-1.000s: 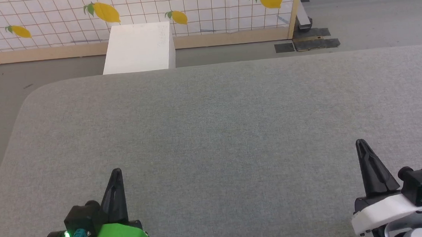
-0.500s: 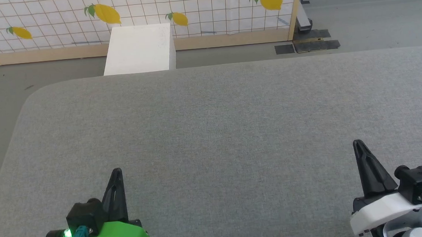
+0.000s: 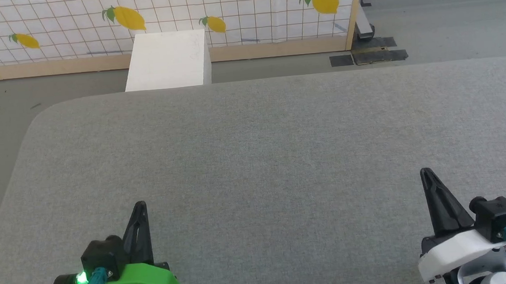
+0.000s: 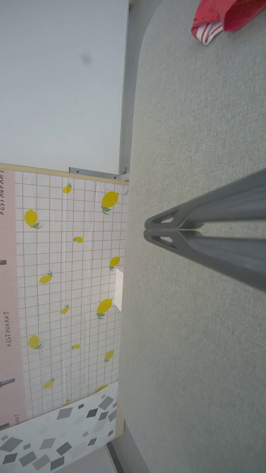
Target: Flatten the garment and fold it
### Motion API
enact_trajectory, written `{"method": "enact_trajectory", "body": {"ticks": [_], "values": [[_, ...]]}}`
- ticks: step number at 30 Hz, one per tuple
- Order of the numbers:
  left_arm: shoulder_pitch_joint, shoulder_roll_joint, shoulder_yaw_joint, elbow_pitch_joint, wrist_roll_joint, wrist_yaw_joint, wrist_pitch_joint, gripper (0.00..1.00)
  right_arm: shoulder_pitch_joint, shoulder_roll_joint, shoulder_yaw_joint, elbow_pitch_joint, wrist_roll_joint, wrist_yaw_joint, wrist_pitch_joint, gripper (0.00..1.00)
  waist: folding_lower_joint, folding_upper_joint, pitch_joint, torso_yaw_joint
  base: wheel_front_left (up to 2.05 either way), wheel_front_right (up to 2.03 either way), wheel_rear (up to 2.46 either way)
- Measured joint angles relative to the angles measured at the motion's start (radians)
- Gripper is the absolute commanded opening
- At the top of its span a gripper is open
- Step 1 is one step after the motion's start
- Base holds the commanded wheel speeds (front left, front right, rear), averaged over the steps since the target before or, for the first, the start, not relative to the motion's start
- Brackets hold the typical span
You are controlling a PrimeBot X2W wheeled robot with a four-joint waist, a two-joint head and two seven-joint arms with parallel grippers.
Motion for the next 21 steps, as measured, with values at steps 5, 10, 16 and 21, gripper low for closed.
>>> {"method": "enact_trajectory", "body": {"ticks": [5,10,16,21], "values": [[-0.001,0.0,0.001,-0.002,0.006,0.004,0.012,0.0,0.0,0.0,0.002,-0.004,0.0,0.0,0.01,0.0,0.0,0.0,-0.002,0.0,0.0,0.0,0.0],[-0.001,0.0,0.001,-0.006,0.009,0.007,0.022,0.0,-0.001,0.0,0.004,-0.008,-0.007,0.0,0.021,0.0,0.0,0.0,-0.003,0.001,0.0,0.0,0.0],[-0.002,0.0,0.002,-0.012,0.014,0.008,0.035,0.0,-0.004,0.0,0.007,-0.015,-0.009,0.0,0.034,0.0,0.0,0.0,-0.006,0.001,0.0,0.0,0.0],[-0.002,0.0,0.002,-0.018,0.023,0.016,0.052,0.0,-0.005,0.0,0.011,-0.02,-0.017,0.0,0.051,0.0,0.0,0.0,-0.008,0.001,0.0,0.0,0.0]]}}
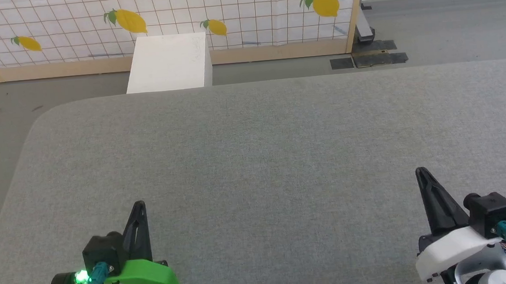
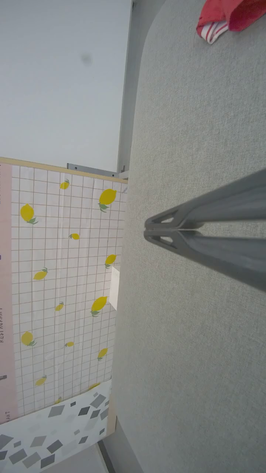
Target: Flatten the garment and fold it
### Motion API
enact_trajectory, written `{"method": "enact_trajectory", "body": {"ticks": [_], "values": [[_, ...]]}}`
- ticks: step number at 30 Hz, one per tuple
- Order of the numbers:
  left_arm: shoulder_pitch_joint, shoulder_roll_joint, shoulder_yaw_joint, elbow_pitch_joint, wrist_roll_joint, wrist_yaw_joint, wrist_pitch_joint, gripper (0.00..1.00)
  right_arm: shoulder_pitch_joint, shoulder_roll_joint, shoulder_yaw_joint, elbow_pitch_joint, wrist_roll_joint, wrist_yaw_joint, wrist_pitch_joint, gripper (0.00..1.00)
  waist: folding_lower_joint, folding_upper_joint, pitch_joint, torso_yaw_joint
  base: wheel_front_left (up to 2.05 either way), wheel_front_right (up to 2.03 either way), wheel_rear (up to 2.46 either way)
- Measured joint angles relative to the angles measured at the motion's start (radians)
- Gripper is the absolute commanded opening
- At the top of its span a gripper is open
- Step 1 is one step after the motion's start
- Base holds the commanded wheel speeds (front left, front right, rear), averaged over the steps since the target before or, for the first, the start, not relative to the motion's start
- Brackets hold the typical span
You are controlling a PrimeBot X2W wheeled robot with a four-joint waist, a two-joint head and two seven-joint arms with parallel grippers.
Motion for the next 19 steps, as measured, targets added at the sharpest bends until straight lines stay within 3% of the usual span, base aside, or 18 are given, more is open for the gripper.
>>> {"method": "enact_trajectory", "body": {"ticks": [19], "values": [[-0.001,0.0,0.003,-0.018,0.037,0.009,0.052,0.0,-0.005,0.0,0.011,-0.019,-0.018,0.0,0.05,0.0,0.0,0.0,-0.008,0.001,0.0,0.0,0.0]]}}
